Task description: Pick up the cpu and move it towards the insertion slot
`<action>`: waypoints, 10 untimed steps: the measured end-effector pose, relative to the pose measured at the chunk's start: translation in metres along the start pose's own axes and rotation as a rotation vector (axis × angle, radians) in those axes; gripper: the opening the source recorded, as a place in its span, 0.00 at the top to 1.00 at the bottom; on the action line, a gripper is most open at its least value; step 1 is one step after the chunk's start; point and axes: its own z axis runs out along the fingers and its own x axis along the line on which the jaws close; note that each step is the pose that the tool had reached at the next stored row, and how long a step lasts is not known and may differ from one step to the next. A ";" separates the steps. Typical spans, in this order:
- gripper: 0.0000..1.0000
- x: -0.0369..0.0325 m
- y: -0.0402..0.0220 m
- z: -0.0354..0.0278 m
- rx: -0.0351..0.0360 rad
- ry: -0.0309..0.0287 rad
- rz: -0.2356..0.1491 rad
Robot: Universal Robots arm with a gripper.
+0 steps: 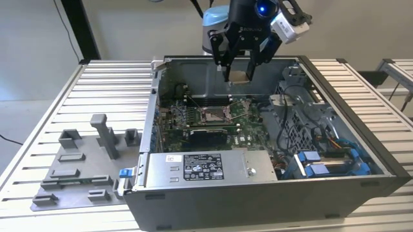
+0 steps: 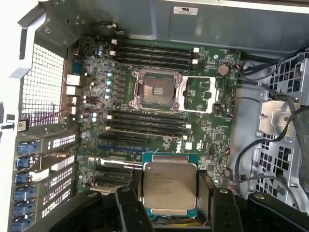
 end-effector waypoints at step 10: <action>1.00 0.0055 0.0191 0.0024 -0.0012 -0.0002 0.000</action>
